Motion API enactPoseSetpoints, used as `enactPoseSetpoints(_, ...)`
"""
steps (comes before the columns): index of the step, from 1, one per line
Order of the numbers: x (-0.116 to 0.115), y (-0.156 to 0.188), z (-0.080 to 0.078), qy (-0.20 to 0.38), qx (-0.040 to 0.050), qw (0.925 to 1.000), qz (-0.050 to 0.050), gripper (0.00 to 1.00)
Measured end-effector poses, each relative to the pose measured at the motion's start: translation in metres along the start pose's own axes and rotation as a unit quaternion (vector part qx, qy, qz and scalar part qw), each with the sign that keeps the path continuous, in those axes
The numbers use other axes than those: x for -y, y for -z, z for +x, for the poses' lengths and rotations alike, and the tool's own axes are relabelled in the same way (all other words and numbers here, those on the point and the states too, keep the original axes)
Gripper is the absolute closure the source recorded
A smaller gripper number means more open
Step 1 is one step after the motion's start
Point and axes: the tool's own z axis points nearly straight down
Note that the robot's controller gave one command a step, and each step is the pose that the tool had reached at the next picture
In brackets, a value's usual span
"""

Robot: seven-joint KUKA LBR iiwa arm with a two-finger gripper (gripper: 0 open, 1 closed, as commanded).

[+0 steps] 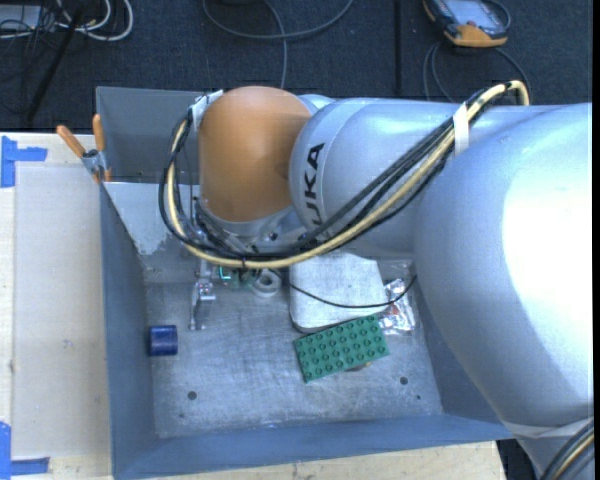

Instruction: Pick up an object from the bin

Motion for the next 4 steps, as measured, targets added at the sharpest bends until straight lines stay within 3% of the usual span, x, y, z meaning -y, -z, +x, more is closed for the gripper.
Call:
enactPoseSetpoints(1,-0.003,-0.074,0.051,0.156,0.0045,0.9878,0.000,0.00)
enactPoseSetpoints(2,-0.020,-0.058,0.037,0.231,0.0058,0.9730,0.000,0.00)
enactPoseSetpoints(3,-0.020,-0.075,0.068,0.333,0.0060,0.9430,0.003,0.00)
enactPoseSetpoints(4,-0.023,-0.073,0.069,0.333,0.0057,0.9429,0.001,1.00)
